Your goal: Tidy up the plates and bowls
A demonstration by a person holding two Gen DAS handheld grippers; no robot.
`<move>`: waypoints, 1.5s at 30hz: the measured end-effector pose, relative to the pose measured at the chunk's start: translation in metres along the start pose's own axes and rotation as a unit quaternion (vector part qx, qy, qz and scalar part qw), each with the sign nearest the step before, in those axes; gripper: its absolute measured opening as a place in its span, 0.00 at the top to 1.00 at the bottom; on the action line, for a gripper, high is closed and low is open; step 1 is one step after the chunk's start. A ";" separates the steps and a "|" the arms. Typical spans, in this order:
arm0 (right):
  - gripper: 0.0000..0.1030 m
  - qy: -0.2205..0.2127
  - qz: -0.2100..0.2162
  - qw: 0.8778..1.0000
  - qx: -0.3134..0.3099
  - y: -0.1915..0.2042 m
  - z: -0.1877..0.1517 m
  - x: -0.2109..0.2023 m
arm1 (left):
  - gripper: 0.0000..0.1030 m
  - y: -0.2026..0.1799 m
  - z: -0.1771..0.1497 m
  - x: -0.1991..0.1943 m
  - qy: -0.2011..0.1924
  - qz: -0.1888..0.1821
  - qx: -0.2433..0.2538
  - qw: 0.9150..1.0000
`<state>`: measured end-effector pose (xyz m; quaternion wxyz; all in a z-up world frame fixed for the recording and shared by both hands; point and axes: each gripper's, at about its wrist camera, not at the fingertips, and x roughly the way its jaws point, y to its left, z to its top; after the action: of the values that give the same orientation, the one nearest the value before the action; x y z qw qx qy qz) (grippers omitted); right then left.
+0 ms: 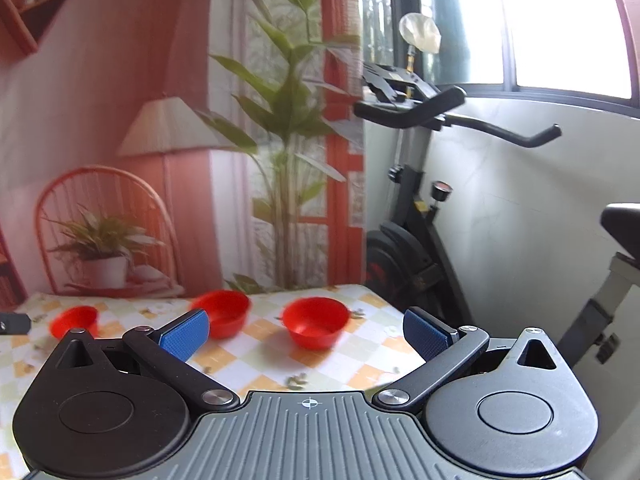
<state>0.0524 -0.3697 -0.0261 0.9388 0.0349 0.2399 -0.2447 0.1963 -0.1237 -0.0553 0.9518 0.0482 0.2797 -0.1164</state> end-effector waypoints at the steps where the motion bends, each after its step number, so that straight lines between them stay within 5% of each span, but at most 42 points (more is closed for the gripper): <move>1: 0.01 0.004 -0.008 1.000 -0.003 -0.004 -0.001 0.004 | 0.12 -0.007 0.001 0.005 0.000 -0.007 0.003 1.000; 14: 0.34 0.032 -0.058 0.997 0.038 -0.075 -0.031 0.050 | 0.12 -0.094 0.020 0.064 -0.007 -0.074 0.035 0.997; 24: 0.49 0.086 -0.087 0.990 0.076 -0.120 -0.082 0.093 | 0.15 -0.177 0.009 0.125 0.012 -0.116 0.089 0.989; 29: 0.57 0.103 -0.094 0.985 0.100 -0.136 -0.102 0.104 | 0.18 -0.206 -0.007 0.154 0.047 -0.153 0.098 0.982; 36: 0.69 0.125 -0.100 0.979 0.125 -0.152 -0.124 0.117 | 0.43 -0.226 -0.020 0.199 0.108 -0.181 0.092 0.973; 45: 0.87 0.146 -0.104 0.971 0.156 -0.162 -0.142 0.130 | 0.44 -0.246 -0.034 0.224 0.148 -0.191 0.106 0.965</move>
<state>0.0128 -0.5433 -0.2036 0.8461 0.1912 0.3354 -0.3675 0.2999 -0.4004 -0.2124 0.8494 0.1108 0.4074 -0.3167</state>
